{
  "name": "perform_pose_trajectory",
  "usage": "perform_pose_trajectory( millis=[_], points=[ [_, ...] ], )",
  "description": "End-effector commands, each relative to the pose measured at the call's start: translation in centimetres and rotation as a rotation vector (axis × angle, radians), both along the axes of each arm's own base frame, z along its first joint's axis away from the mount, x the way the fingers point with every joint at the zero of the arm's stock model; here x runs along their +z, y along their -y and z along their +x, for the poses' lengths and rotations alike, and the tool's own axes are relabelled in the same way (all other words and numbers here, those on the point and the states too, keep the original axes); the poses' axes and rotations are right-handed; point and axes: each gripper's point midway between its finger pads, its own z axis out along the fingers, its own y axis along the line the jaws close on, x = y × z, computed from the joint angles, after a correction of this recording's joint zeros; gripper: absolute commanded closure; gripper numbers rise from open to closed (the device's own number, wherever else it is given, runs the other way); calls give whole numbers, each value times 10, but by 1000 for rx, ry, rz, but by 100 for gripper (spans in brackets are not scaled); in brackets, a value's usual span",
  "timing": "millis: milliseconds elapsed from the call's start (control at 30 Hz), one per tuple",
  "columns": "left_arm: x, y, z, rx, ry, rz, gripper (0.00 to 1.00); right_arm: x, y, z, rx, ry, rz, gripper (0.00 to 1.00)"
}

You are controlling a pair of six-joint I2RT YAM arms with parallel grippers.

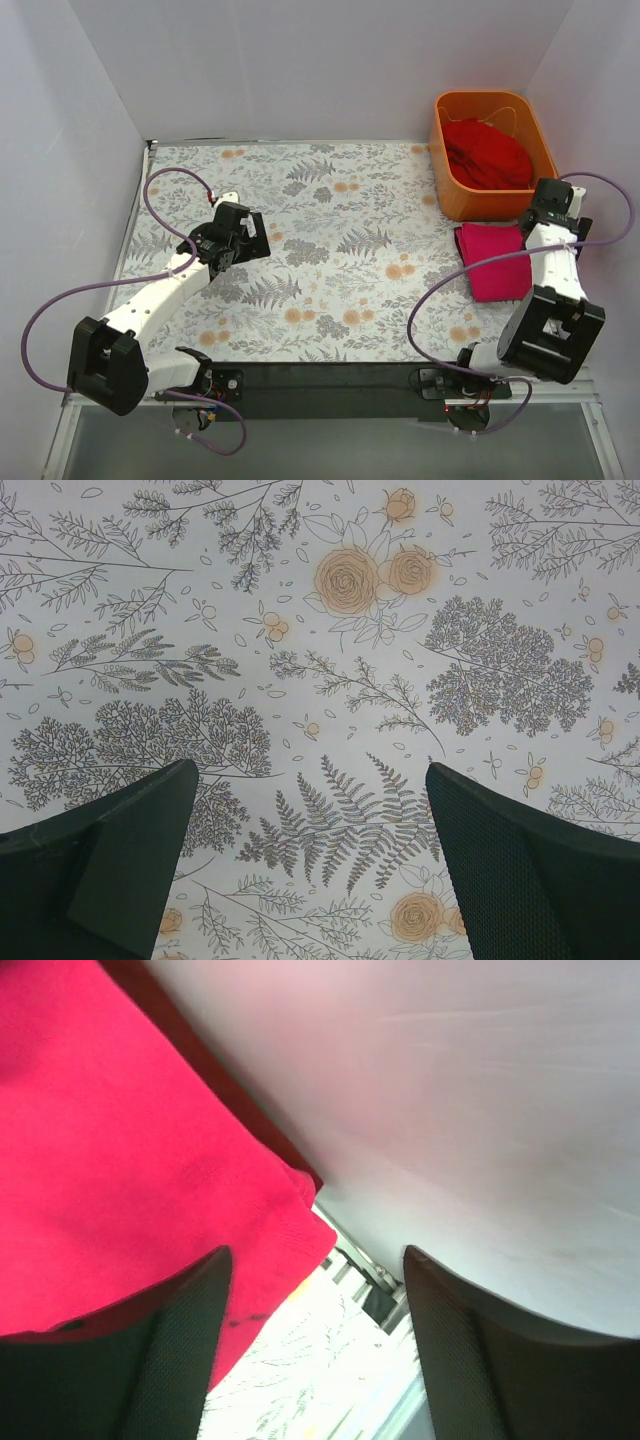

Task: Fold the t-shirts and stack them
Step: Reset both grippers

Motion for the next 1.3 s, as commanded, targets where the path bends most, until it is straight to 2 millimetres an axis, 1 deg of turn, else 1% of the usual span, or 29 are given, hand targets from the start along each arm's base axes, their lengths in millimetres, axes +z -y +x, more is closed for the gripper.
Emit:
perform_pose_trajectory(
  millis=[0,67,133,167,233,300,333,367,400,433,500,533,567,600,633,667,700,733,767,800,833,867,900,933,967,1000,1033,1167,1267],
  points=[
    [6,-2,3,6,25,-5,2,40,-7,8,-26,223,5,23],
    [9,-2,3,10,37,-12,2,54,-18,9,0,315,40,23],
    [14,-1,3,10,56,-24,2,61,-35,17,47,403,121,23],
    [15,-1,3,10,61,-30,2,72,-44,17,74,460,144,24],
    [22,0,2,12,84,-50,2,82,-64,21,131,539,221,24],
    [29,-1,1,15,107,-61,2,103,-84,19,175,631,254,24],
    [34,-1,-1,14,115,-66,2,120,-98,18,223,679,257,23],
    [50,-2,-3,17,145,-81,2,131,-107,16,250,703,260,21],
    [57,-5,-5,29,161,-88,2,143,-112,13,264,723,242,18],
    [65,-7,-9,35,170,-90,2,174,-129,10,332,790,229,16],
    [98,-11,-14,49,250,-123,2,196,-136,-5,346,835,191,7],
    [108,-13,-18,59,268,-142,2,217,-147,-19,389,907,183,4],
    [114,-17,-23,70,270,-138,2,224,-149,-28,401,937,171,2],
    [138,-21,-28,81,327,-167,2,231,-149,-37,403,965,146,1],
    [145,-24,-34,97,334,-176,2,237,-157,-51,443,1012,147,2],
    [154,-27,-38,108,357,-187,2,236,-158,-58,453,1024,140,2],
    [173,-32,-46,119,413,-218,2,236,-158,-65,464,1039,132,2],
    [180,-35,-51,127,435,-233,2,241,-162,-77,492,1086,132,2],
    [189,-38,-56,135,468,-251,2,229,-164,-78,504,1076,142,2],
    [195,-41,-60,140,492,-263,2,226,-170,-82,536,1087,160,2],
    [203,-47,-69,151,545,-280,2,227,-174,-92,571,1129,165,2],
    [205,-51,-72,155,569,-278,2,217,-177,-92,589,1125,173,2],
    [205,-55,-75,163,589,-280,2,211,-179,-94,605,1129,178,2],
    [203,-60,-83,172,623,-291,2,216,-178,-104,626,1178,153,2],
    [199,-65,-84,191,636,-286,2,213,-178,-105,634,1191,141,2],
    [197,-67,-87,199,653,-292,2,202,-179,-102,641,1178,142,2],
    [188,-70,-90,205,674,-294,2,203,-180,-107,652,1198,140,2],
    [172,-78,-93,242,736,-316,2,199,-185,-105,708,1186,125,2],
    [171,-78,-94,244,771,-346,2,198,-194,-100,767,1173,131,2]
  ],
)
